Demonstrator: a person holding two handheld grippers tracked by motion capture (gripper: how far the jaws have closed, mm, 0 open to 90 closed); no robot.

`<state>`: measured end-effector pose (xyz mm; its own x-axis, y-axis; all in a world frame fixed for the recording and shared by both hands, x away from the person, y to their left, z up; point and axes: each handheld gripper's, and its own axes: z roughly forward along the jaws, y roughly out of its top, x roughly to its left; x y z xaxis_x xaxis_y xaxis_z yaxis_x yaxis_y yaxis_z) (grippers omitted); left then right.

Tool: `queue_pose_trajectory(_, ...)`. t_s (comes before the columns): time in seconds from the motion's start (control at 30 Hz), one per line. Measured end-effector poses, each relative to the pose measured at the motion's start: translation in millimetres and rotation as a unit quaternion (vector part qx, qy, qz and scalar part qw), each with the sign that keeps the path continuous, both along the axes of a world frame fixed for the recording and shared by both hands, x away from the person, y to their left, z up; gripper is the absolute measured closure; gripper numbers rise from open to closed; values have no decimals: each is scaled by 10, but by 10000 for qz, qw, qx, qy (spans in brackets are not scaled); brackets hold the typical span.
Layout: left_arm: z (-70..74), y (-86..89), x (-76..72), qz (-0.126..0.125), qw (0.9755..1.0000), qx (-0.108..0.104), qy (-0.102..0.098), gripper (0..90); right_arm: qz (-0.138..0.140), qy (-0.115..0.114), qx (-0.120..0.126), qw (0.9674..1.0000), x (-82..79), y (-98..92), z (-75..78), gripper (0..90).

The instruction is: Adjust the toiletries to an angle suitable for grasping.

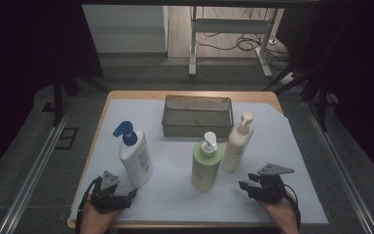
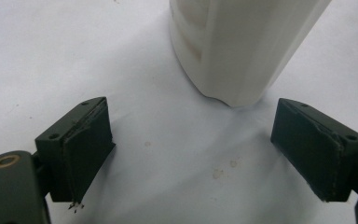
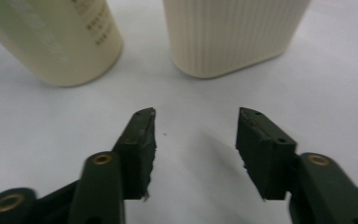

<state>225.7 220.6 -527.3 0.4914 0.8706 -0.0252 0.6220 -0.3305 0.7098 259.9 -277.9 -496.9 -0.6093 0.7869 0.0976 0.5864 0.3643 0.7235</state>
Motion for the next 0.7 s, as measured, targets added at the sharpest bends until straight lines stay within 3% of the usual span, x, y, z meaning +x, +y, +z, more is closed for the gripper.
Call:
queue_pose_trajectory(0.13,-1,1,0,-1,10000,0,-4,120,75,-30,54,10000,10,58,34,596)
queue_pose_trajectory(0.43,-1,0,0,1,10000,-5,0,120,191,-188,90,9996,52,223,104,878)
queue_pose_trajectory(0.7,0,0,1,4,10000,-3,1,120,173,-233,250,9993,107,332,152,896)
